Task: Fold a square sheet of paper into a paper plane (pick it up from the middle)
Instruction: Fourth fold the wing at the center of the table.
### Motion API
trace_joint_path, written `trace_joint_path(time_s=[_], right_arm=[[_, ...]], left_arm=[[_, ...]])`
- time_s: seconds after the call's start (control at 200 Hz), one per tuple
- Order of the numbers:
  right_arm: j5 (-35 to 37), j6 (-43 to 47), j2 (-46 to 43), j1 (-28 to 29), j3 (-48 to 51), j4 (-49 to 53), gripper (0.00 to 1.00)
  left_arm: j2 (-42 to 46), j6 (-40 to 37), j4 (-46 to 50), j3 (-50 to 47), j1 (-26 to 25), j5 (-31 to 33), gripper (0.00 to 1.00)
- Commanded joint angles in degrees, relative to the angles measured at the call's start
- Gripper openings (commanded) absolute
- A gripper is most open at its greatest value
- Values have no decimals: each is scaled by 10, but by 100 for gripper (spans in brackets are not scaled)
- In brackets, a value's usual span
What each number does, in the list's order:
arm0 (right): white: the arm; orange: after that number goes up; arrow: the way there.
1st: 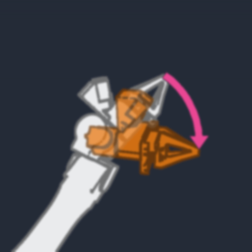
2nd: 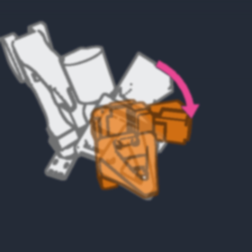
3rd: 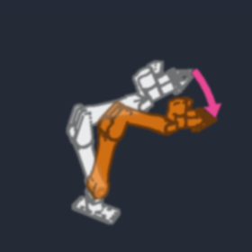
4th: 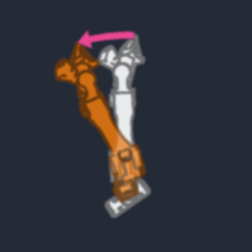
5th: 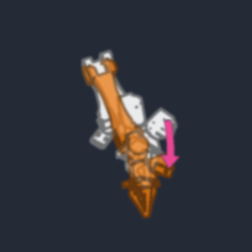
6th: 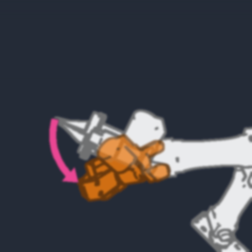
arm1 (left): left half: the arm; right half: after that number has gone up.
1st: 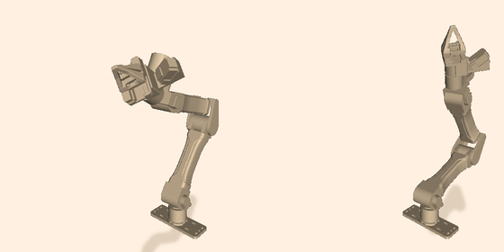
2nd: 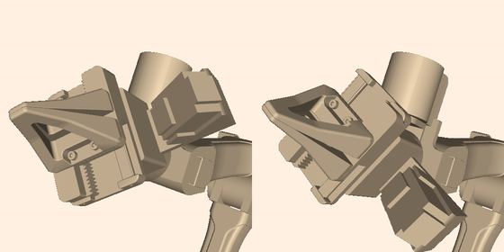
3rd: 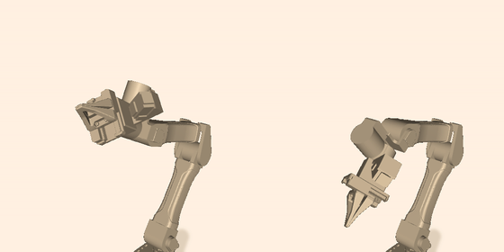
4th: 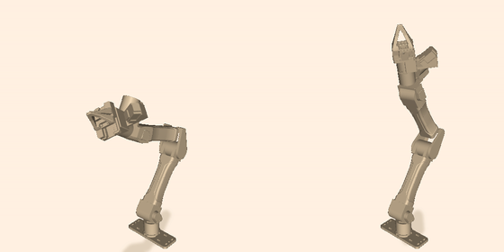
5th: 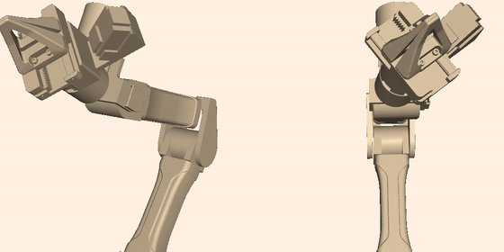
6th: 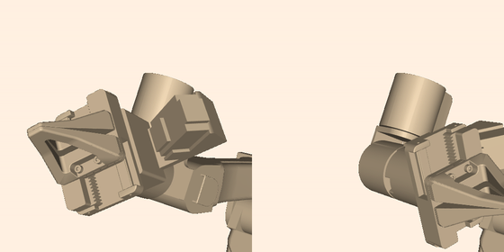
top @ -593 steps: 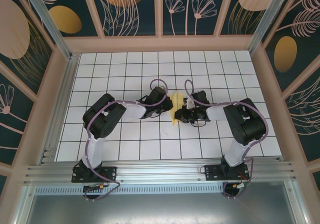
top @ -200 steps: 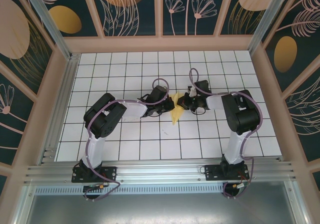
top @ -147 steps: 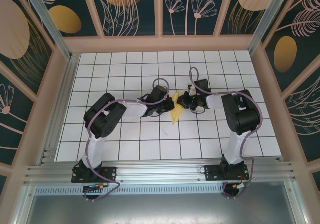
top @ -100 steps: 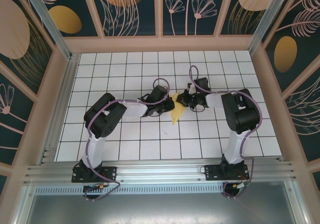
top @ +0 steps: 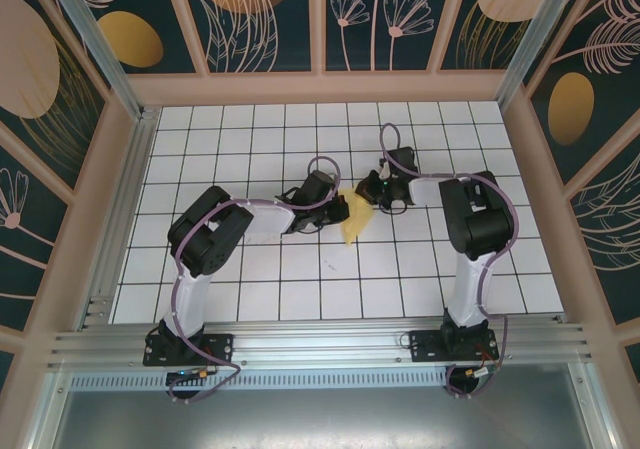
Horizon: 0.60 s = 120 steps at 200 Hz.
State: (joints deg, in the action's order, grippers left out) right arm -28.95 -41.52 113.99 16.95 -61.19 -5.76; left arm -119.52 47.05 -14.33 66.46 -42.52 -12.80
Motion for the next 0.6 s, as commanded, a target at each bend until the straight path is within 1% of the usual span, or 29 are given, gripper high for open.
trace_joint_path(time_s=[0.0, 0.2, 0.3, 0.37, 0.47, 0.595], right_arm=[[76, -13, 34, -10, -39, 19, 3], [123, -23, 53, -26, -89, 54, 3], [114, -11, 47, -36, -117, 64, 3], [103, 5, 26, -37, -128, 72, 3], [58, 20, -22, -33, -95, 64, 4], [-16, 22, -82, -14, 9, 24, 4]], left_arm=[[-23, -24, 80, -13, -1, -5, 0], [-13, -24, 79, -23, -1, 2, 0], [-14, -22, 79, -22, -1, 5, 0], [-14, -16, 78, -22, -1, 11, 0], [-11, -4, 68, -25, -1, 15, 0], [2, 14, 46, -32, -1, 17, 0]])
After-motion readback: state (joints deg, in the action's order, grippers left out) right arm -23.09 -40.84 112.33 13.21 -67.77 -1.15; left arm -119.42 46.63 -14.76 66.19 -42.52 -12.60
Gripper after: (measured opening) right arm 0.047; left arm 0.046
